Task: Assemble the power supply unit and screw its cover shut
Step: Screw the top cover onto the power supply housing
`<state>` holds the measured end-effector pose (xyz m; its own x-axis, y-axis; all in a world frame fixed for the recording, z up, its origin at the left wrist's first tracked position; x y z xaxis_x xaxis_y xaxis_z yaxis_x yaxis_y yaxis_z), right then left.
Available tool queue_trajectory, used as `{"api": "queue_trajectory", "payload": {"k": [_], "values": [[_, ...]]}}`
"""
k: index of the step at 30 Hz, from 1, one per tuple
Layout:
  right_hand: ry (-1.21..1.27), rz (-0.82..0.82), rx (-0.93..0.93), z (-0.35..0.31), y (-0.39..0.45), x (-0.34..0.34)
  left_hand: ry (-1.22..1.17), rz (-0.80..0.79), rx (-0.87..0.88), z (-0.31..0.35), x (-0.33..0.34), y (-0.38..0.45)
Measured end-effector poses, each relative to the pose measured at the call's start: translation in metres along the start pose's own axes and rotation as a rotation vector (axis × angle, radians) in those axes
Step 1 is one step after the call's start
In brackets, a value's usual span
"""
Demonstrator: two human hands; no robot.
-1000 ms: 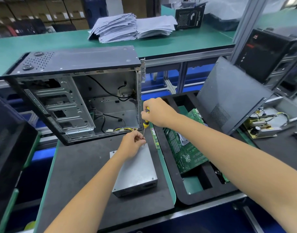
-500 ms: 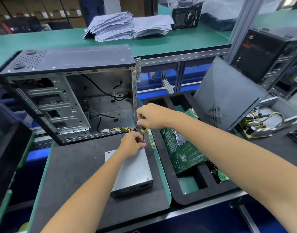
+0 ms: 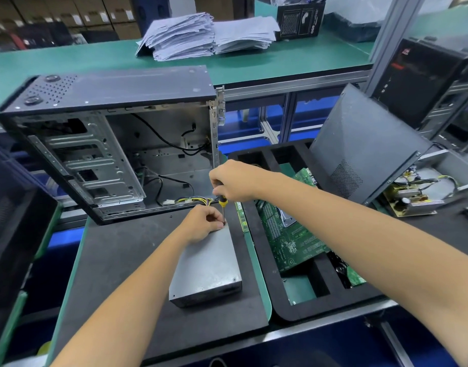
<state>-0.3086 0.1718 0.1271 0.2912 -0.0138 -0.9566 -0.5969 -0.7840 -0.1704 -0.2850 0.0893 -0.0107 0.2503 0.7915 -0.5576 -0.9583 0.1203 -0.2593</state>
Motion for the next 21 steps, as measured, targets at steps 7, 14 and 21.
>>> {"api": "queue_trajectory", "payload": {"k": [7, 14, 21], "values": [[-0.044, -0.016, -0.051, -0.014, 0.006, 0.004, 0.001, 0.019, 0.007, -0.004, -0.001, 0.001], [-0.063, -0.015, -0.067, -0.014, 0.008, 0.003, 0.024, 0.022, 0.004, -0.004, -0.003, 0.001], [-0.120, -0.045, -0.033, -0.013, 0.010, 0.006, -0.050, 0.023, 0.050, -0.002, -0.002, -0.006]]}}
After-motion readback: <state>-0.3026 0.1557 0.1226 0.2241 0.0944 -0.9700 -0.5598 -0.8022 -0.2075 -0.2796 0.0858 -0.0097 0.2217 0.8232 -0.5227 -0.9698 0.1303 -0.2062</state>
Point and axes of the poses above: each hand's wrist, its own y-axis towards the middle knuckle, its own x-axis out of the palm, z = x × y, the point moved 8 cm from there along y, towards the middle knuckle, and after that the axes turned 4 degrees about -z, right-handed, at the moved point
